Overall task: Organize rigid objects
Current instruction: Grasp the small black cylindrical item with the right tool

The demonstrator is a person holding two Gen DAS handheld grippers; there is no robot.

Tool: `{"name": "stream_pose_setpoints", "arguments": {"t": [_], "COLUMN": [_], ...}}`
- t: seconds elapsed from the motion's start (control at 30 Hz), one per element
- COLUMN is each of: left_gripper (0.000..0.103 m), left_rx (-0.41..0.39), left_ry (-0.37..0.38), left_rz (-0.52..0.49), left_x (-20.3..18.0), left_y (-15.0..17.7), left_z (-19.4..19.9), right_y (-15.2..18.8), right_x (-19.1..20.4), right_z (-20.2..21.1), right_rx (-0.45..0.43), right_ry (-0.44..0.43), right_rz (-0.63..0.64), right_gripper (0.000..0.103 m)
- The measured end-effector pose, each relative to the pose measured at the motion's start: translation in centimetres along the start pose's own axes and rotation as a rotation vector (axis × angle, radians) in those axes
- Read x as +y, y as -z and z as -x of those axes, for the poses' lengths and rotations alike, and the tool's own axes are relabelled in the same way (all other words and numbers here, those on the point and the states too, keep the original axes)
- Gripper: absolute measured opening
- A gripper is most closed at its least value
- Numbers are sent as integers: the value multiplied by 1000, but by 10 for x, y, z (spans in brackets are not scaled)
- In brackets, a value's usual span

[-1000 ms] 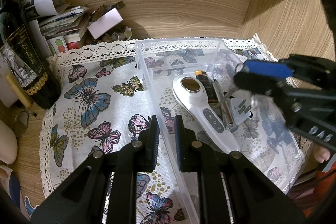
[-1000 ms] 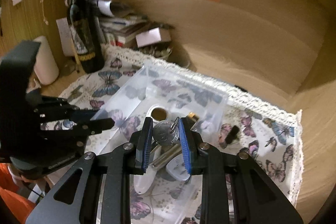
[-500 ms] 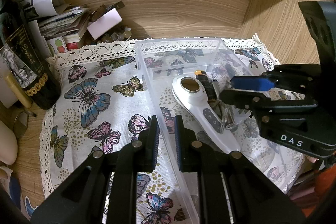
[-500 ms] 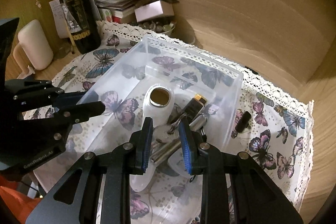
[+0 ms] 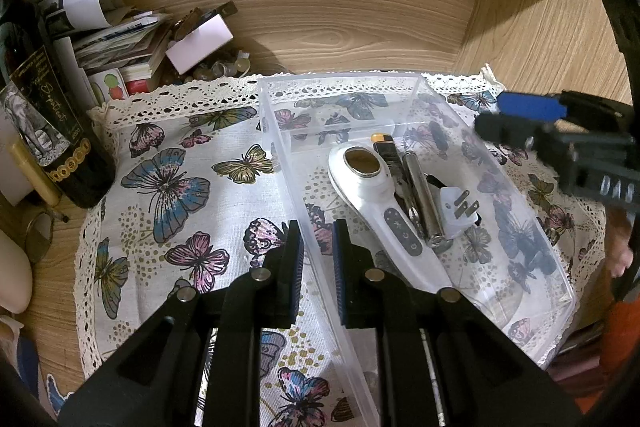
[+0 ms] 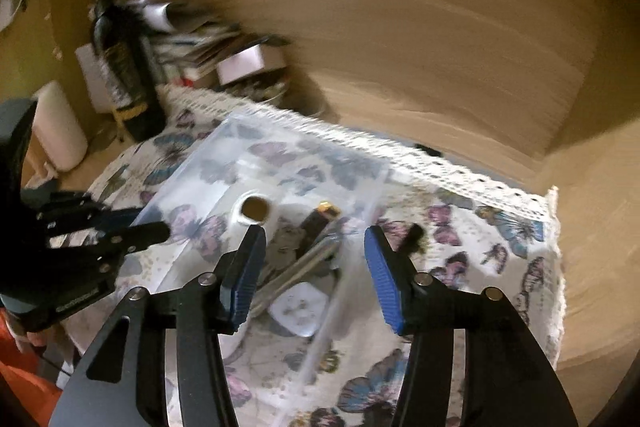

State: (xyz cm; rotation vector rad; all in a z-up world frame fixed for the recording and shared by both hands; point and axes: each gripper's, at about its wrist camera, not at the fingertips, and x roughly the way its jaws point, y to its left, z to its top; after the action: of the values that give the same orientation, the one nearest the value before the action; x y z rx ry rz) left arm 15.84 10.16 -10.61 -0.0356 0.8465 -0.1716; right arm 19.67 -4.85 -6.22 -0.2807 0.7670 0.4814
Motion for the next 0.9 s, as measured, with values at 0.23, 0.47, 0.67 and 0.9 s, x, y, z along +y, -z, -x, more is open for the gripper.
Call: {"name": "stream_pose_setpoints", "arguments": {"t": [0.23, 0.47, 0.67, 0.9], "left_gripper": [13, 13, 13, 13], "left_rx": [0, 1, 3, 3], "left_ry": [3, 7, 9, 20], "left_rz": [3, 6, 8, 19], "left_x": [1, 2, 4, 6], "left_y": [0, 1, 1, 0], "left_z": [0, 0, 0, -1], "right_y": [-3, 0, 7, 11], "right_x": [-37, -70, -91, -91], "right_z": [2, -30, -71, -104], "right_rx": [-25, 31, 133, 214], "right_ry": [82, 124, 108, 85], "right_rz": [-87, -161, -203, -180], "right_gripper": [48, 48, 48, 48]}}
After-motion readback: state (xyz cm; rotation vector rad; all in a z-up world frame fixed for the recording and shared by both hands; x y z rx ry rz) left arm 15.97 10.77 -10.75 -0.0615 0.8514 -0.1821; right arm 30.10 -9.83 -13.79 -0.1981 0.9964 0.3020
